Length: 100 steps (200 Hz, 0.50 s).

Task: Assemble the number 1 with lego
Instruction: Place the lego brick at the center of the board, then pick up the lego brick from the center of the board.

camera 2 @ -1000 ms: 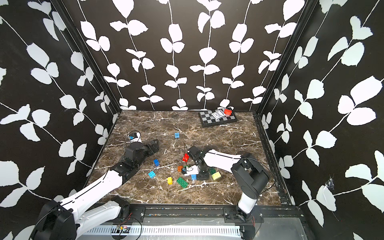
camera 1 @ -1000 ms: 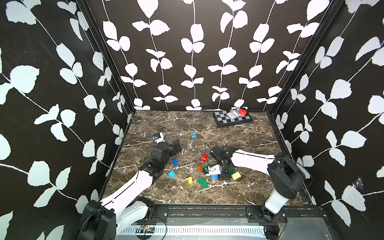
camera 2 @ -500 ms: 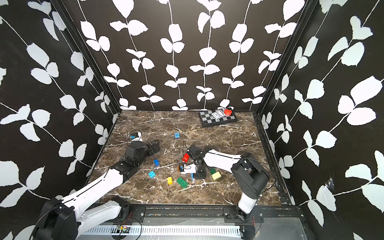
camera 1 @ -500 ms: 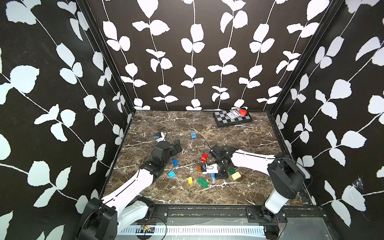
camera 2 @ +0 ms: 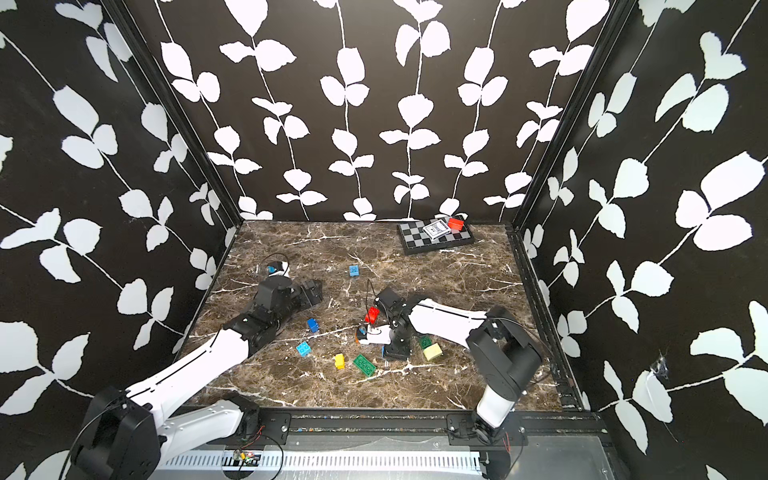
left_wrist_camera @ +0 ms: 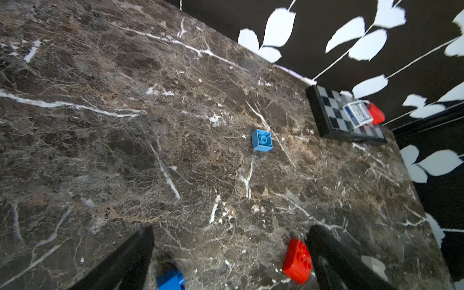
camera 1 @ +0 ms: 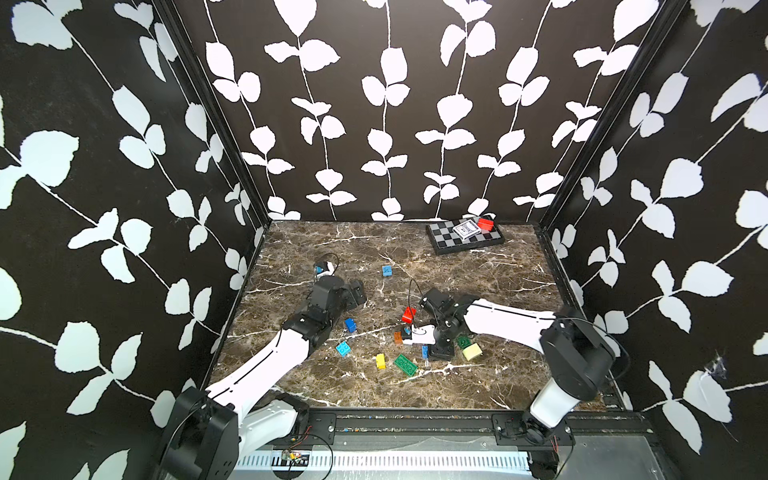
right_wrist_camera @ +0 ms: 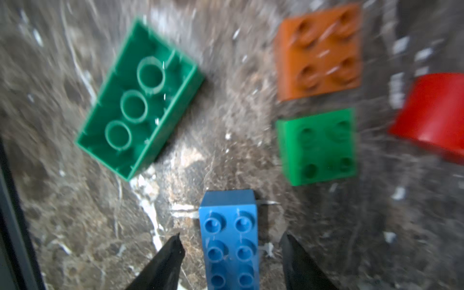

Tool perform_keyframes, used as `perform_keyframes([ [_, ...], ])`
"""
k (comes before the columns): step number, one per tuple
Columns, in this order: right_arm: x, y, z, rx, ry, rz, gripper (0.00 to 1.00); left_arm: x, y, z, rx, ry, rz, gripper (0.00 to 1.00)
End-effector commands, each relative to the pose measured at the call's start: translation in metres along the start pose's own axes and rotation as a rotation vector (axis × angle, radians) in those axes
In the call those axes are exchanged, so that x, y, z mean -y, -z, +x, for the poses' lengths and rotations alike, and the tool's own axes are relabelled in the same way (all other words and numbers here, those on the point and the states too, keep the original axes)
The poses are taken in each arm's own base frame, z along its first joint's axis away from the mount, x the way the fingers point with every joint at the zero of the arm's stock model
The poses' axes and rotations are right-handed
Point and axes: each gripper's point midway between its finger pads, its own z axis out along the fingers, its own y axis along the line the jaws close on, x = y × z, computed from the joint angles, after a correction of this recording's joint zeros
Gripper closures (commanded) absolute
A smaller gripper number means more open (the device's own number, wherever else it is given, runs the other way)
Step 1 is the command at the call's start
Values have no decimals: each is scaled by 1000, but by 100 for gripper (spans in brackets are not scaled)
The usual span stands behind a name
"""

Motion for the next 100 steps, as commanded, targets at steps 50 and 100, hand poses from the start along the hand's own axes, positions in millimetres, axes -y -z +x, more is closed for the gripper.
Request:
perform_keyframes([
  [50,66,88,8,236,-846,370,37,9,-9,55,-368,-129,-79,9],
  [100,63,58,-11,122,-1048,296,39,-13,2,63,-360,-4,-180,14],
])
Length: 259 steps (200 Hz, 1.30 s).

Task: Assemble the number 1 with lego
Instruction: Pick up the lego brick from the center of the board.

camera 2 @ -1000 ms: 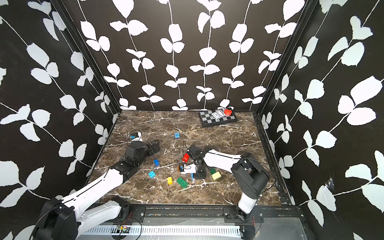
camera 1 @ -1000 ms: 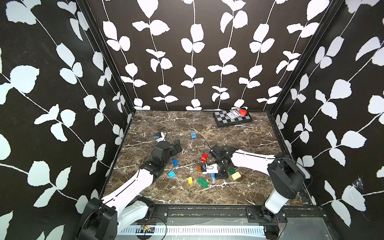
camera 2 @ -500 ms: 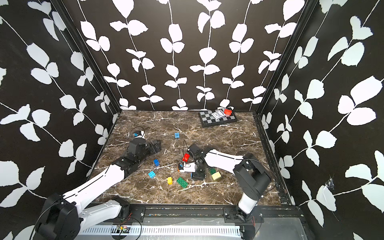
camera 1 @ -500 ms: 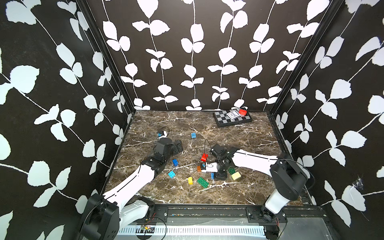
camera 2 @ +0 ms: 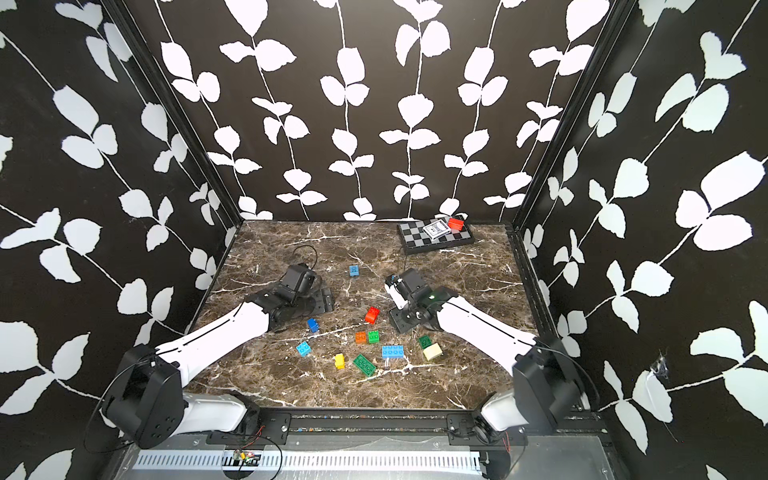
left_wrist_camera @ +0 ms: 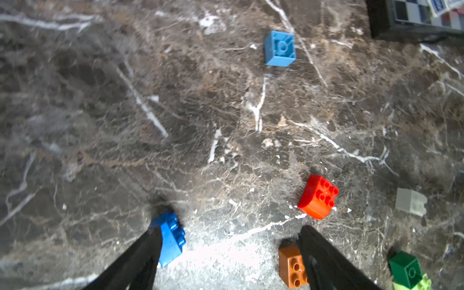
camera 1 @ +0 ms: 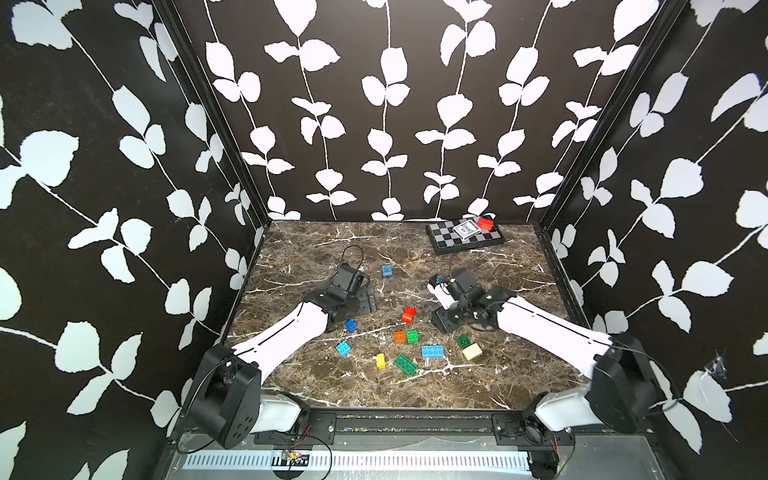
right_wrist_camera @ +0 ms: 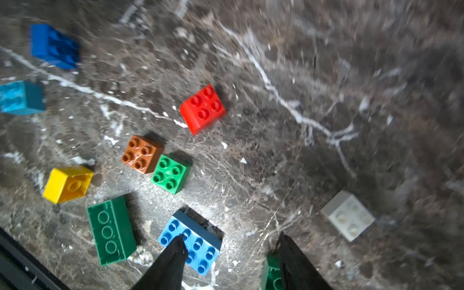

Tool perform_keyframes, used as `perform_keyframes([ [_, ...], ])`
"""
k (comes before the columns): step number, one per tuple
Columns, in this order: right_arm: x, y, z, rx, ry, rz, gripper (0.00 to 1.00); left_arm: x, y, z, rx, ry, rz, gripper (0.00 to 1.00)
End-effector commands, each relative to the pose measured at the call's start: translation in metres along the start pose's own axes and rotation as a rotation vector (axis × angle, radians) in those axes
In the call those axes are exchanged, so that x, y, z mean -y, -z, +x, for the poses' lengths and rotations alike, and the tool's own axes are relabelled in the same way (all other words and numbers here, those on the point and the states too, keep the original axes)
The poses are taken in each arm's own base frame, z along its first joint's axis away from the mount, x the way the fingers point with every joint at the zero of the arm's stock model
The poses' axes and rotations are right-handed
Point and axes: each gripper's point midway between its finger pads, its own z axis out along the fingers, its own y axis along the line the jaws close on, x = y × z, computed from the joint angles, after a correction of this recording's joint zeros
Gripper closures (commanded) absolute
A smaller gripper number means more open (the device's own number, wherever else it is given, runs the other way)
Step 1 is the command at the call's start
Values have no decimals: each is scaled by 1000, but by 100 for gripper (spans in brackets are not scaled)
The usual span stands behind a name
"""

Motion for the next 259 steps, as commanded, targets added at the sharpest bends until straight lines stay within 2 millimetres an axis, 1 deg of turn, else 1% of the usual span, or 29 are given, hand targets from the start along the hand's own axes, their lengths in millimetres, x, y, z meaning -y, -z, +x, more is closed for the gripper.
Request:
perform_keyframes([
  [1,-8,-2,-15,-20,-158,44,39,-18,10,11,-13,71,-62,14],
  [7,-14,-2,-21,-22,-159,34,37,-21,11,12,-12,80,-70,14],
  [10,-17,-9,-20,-45,-156,36,36,-21,12,12,-12,83,-71,14],
  [22,-31,-17,-26,-73,-118,40,31,-25,13,15,-10,94,-77,14],
  [28,-37,-19,-27,-89,-91,46,29,-26,14,16,-5,95,-77,14],
  [31,-38,-23,-23,-108,-80,55,28,-27,14,17,-6,96,-77,14],
  [34,-42,-20,-31,-96,-71,52,28,-27,14,17,-4,95,-78,14],
  [39,-44,-22,-32,-104,-61,62,28,-28,14,18,-5,96,-77,14],
  [52,-44,-26,-31,-121,-50,87,28,-30,14,20,-8,97,-79,14],
  [68,-44,-30,-25,-148,-52,100,31,-30,11,23,-12,98,-71,14],
  [109,-47,-42,-7,-242,-41,117,38,-17,2,19,-37,51,-38,12],
  [134,-54,-48,2,-277,-41,92,43,-12,-2,19,-58,32,-23,12],
  [157,-62,-53,7,-302,-36,69,42,-11,-2,19,-55,22,-18,12],
  [198,-70,-59,11,-321,-32,46,39,-13,2,19,-37,15,-14,12],
  [259,-66,-72,11,-349,-27,79,42,-16,6,18,-21,10,-13,13],
])
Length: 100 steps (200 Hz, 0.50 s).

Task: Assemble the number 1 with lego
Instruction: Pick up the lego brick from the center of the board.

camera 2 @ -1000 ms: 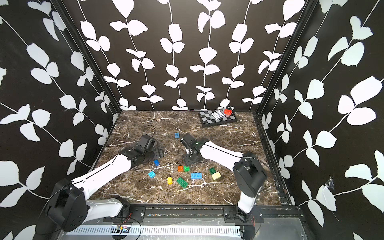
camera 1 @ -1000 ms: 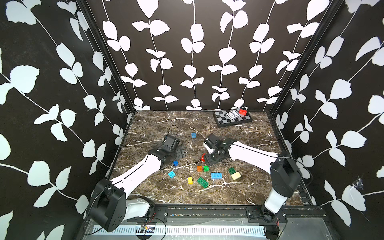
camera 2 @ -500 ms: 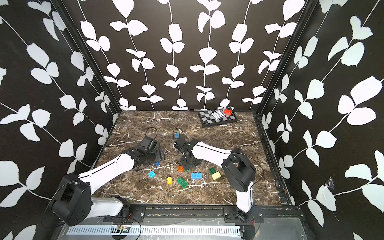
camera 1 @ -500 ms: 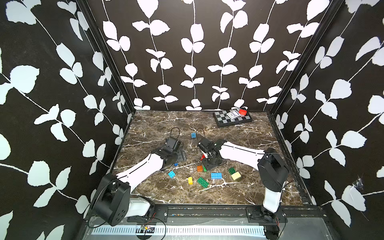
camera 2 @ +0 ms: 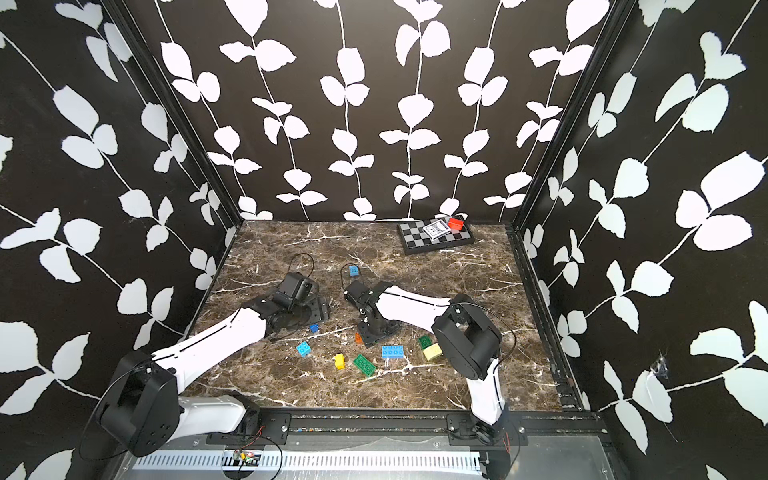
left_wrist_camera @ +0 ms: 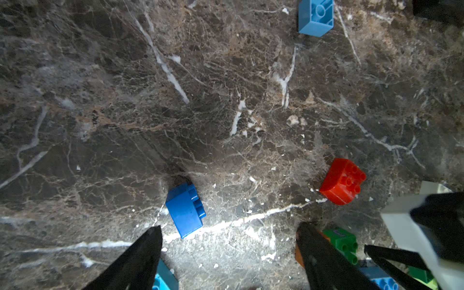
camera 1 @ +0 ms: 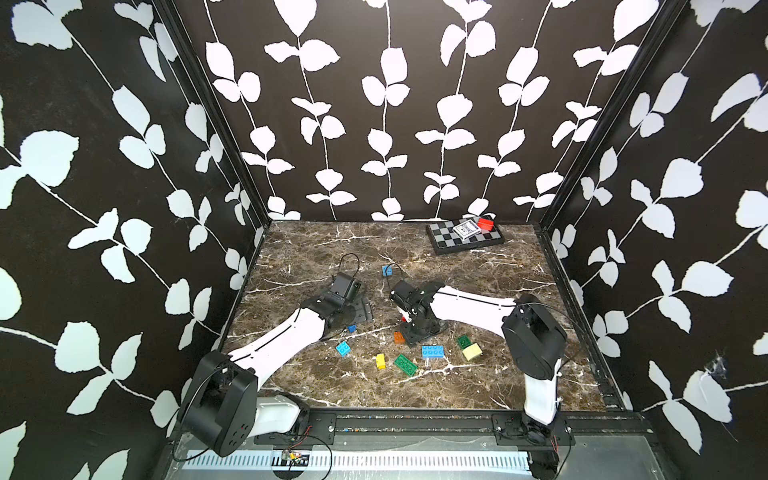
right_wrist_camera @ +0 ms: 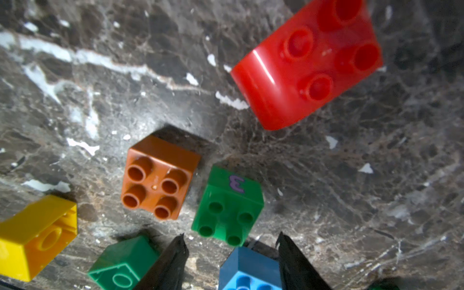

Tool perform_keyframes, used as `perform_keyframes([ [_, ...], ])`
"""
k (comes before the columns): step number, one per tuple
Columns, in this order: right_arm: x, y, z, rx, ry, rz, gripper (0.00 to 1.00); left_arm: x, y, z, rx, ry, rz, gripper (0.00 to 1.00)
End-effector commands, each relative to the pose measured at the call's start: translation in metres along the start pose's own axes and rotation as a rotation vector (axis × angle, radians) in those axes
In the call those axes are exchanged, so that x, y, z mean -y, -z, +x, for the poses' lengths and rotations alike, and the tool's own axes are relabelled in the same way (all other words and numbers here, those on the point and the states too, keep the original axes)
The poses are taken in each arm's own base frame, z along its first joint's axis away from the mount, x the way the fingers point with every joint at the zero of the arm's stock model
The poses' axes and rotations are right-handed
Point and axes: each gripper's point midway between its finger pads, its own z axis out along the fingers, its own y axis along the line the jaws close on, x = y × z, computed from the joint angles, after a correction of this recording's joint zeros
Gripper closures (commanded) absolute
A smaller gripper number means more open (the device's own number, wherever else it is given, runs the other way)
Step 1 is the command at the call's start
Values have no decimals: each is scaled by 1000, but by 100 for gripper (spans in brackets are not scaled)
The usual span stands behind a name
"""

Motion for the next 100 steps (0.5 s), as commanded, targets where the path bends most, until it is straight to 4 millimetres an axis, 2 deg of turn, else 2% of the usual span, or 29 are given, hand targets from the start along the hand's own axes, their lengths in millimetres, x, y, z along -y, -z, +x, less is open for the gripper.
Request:
perform_keyframes([
  [1,-3,3,-7,2,-7,12,42,-1,7,-6,34,-6,11,13],
  [54,-7,-2,-18,4,6,14,43,-1,10,-8,43,-9,14,13],
  [100,-5,-4,-19,-11,8,35,53,-1,11,-8,50,-7,17,14],
])
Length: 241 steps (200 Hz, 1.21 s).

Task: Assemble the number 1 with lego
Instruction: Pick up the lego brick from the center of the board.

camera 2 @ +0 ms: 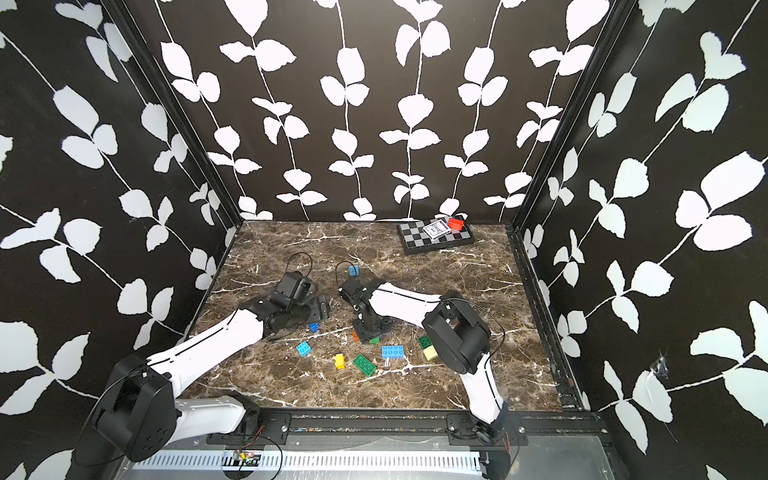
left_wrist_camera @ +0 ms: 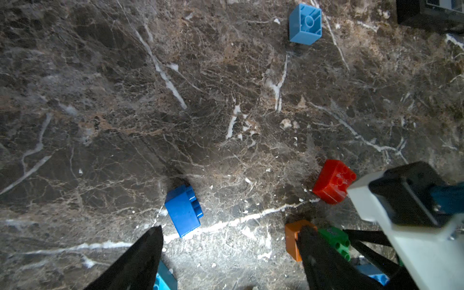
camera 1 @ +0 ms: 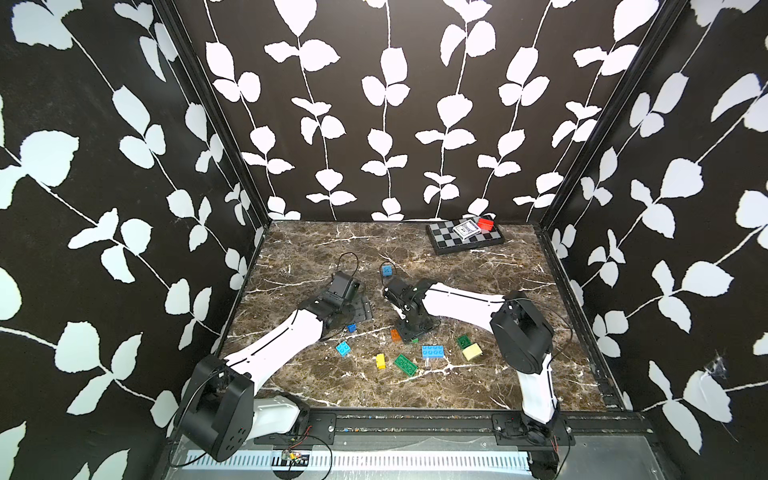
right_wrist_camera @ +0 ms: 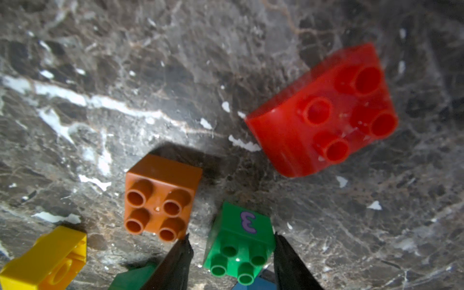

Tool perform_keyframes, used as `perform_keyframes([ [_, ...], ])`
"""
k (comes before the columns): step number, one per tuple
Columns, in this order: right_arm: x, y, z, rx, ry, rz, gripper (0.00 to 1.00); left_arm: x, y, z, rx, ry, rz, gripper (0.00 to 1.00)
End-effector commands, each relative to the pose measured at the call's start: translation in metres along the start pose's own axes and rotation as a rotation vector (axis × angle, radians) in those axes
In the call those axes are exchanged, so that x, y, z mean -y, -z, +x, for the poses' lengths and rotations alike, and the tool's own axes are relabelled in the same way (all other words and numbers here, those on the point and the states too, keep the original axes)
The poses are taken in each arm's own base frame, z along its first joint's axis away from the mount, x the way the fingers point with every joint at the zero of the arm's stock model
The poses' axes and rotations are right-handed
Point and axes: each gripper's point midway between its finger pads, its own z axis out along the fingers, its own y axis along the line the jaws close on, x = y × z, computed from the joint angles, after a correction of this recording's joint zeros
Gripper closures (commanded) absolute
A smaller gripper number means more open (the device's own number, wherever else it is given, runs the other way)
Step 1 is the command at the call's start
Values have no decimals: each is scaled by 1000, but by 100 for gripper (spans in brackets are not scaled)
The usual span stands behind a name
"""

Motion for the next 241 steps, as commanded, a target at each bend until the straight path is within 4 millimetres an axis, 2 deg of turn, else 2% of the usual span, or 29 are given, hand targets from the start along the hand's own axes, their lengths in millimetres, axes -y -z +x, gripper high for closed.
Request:
perform_keyframes([
  [1,2,2,-1,-14,3,29,53,-2,6,-4,31,-6,4,14],
  [26,3,2,1,-19,3,36,55,-2,6,-4,35,-2,6,14],
  [58,4,1,2,-27,5,42,52,-2,6,-5,39,4,9,14],
  [124,1,2,2,-30,33,25,67,-4,9,-6,56,13,8,15],
  [151,10,21,0,16,74,22,73,-6,12,-9,79,6,6,15],
  [182,38,58,8,74,236,33,79,-3,16,-16,141,-29,33,15],
  [205,51,79,27,76,437,38,80,-1,19,-23,195,-67,61,15],
  [241,51,100,62,46,758,-18,80,1,25,-26,245,-152,84,15],
])
